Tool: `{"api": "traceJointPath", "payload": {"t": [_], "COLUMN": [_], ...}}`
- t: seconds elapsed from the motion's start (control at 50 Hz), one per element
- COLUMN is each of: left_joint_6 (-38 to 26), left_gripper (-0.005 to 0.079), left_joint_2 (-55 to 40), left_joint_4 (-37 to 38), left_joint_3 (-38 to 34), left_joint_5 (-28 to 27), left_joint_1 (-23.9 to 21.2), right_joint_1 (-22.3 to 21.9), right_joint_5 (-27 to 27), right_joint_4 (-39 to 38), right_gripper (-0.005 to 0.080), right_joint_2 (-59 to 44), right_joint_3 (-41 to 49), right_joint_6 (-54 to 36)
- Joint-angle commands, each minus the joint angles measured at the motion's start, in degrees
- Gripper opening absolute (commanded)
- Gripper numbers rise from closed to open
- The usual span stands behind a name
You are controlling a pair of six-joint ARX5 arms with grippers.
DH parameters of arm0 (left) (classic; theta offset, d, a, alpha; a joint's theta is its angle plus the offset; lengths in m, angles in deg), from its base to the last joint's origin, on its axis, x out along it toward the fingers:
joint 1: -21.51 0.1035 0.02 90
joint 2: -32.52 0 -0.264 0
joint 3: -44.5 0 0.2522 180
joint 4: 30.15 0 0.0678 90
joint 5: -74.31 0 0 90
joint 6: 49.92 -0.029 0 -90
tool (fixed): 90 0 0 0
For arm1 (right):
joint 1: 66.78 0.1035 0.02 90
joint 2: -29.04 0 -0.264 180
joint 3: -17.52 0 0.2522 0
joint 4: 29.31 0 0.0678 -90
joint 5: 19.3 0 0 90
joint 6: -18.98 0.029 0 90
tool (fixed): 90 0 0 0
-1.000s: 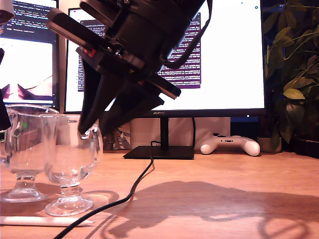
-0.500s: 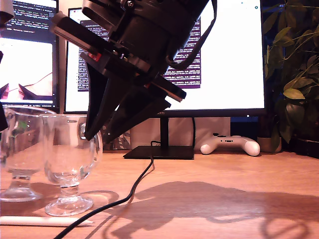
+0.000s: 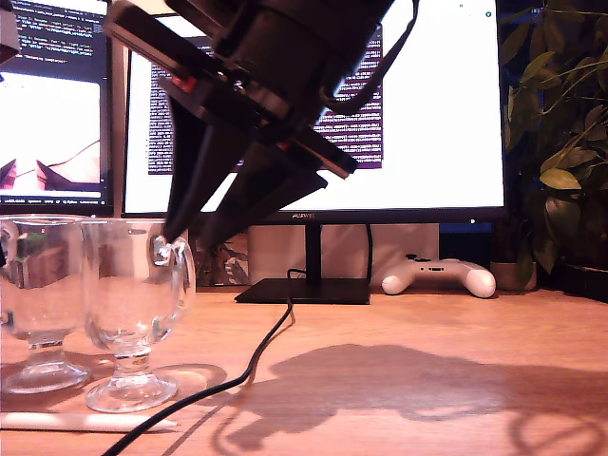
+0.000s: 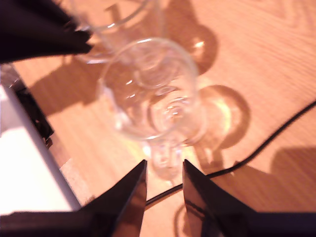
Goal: Pick the small glass cups in front of you with each of your hands, and place them behind the white pen
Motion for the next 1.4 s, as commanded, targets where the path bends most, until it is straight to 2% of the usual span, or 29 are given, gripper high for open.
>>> {"api": "traceJointPath", "payload": {"t": [0.0,0.28,0.48,0.72,0.92,1.38], "left_joint_6": [0.20,0.22,0.31,0.79,0.83,0.90], "left_gripper": [-0.0021,0.0020,0.0098,0.0102,0.0226,0.0226], "left_joint_2": [0.74,0.74,0.74,0.85,0.85,5.05], "left_joint_4": [0.00,0.92,2.62,2.93,3.02,5.25], "left_joint_3": [-0.98,-0.98,-0.90,-0.72,0.15,2.14], "left_joint_5": [-0.22,-1.27,-1.46,-1.46,-1.46,-1.51], "left_joint_1": [-0.13,-0.15,-0.13,-0.13,-0.13,-0.13], "right_joint_1": [-0.44,-0.55,-0.52,-0.48,-0.48,-1.64], "right_joint_5": [-0.11,-0.11,-2.25,-3.56,-3.56,-3.50], "right_joint_4": [-0.37,-0.39,0.24,1.55,2.47,5.51], "right_gripper": [0.0199,0.0199,0.0200,0.0217,0.0218,0.0217], "right_joint_2": [1.20,1.20,1.22,1.25,1.64,5.70], "right_joint_3": [-1.11,-1.11,-1.20,-1.60,-1.62,-1.64], "right_joint_6": [0.17,0.11,0.26,0.22,0.07,-0.55]}}
